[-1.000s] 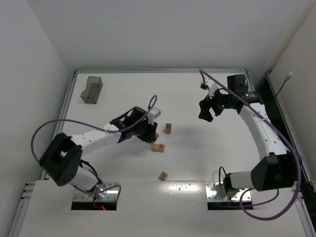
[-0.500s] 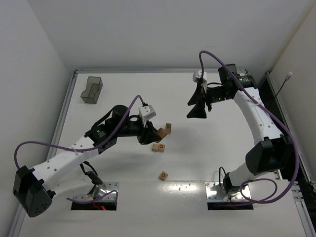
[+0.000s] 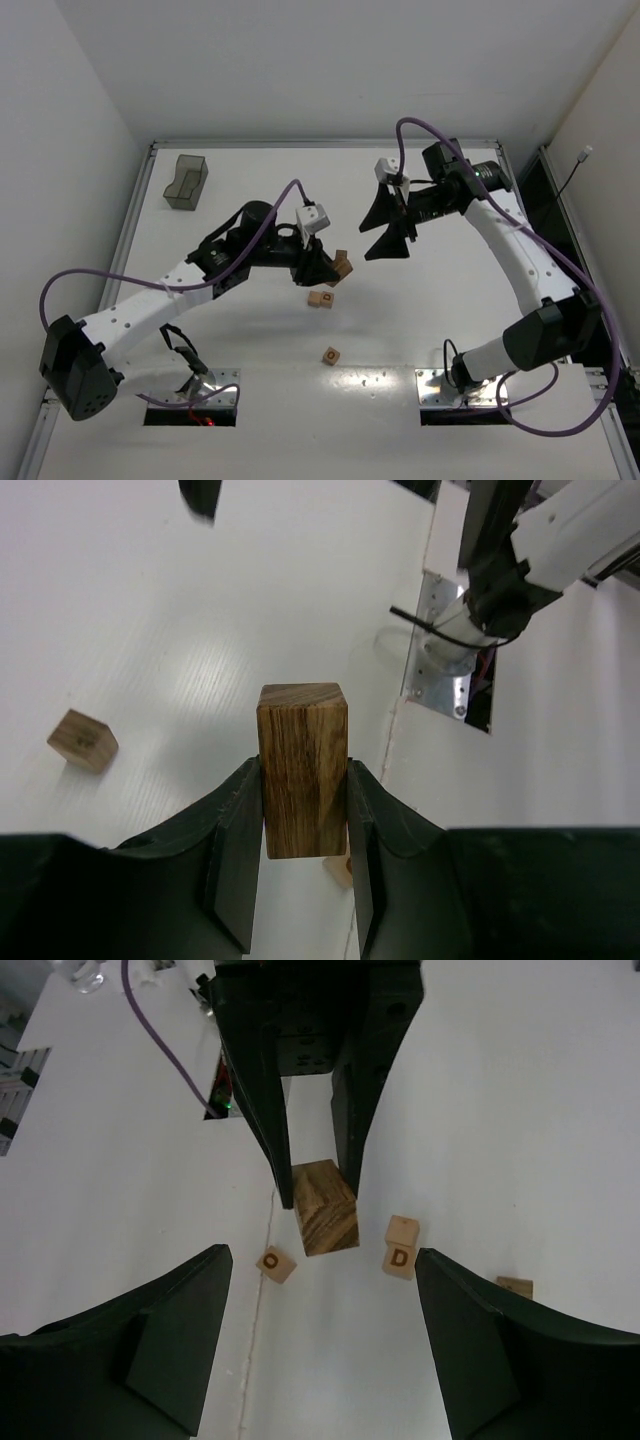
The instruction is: Build the wood block tower
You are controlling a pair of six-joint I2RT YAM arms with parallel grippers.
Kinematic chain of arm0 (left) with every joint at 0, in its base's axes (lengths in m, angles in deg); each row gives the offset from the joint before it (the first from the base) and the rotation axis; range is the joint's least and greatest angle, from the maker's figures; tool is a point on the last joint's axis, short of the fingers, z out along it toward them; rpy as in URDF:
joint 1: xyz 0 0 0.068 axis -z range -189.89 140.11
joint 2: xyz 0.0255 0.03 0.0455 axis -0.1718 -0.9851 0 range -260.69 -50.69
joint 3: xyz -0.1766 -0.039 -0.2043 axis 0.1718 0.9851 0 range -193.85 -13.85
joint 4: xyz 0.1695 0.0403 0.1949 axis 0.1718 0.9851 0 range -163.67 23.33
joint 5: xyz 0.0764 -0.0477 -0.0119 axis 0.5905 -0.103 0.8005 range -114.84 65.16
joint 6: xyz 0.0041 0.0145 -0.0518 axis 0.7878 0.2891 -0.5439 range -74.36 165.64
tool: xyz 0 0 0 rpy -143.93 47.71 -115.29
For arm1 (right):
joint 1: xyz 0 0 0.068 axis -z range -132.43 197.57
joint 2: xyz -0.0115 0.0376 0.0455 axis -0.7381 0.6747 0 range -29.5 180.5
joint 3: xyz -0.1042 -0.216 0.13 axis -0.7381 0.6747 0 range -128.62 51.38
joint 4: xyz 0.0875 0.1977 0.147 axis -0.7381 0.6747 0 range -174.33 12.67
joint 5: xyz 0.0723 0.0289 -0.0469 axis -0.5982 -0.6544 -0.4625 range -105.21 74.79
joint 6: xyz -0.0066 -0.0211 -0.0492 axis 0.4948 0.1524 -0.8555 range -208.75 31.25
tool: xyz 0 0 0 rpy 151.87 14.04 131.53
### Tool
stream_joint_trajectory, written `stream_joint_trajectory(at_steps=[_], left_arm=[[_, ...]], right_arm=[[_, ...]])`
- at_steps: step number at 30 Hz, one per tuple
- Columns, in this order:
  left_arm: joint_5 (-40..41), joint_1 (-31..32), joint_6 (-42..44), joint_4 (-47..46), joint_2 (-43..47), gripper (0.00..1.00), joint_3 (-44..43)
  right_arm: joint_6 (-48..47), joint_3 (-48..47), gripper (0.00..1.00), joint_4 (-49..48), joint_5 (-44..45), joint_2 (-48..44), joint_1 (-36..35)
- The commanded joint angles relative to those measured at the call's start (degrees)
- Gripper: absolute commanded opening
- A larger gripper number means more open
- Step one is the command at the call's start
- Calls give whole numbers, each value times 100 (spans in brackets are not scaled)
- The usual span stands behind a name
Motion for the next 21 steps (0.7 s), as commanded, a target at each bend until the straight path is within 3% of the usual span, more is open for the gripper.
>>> stream_joint_trajectory(at_steps=[1,9,19,21], left_arm=[[-266,111,-195,-451,-29,0,-551],[-380,163,-582,-557,-144,0,-1096],[-380,216,-582,-557,-197,0,-1096],[-380,216,-530,-557,-197,0,-1096]], right_arm=[[-79,50,71,-181,-452,-110,-178],[-79,50,71,-181,-505,3,-389],[-17,-266,71,-181,-558,110,-443],[-17,-266,66,-181,-558,110,-443]])
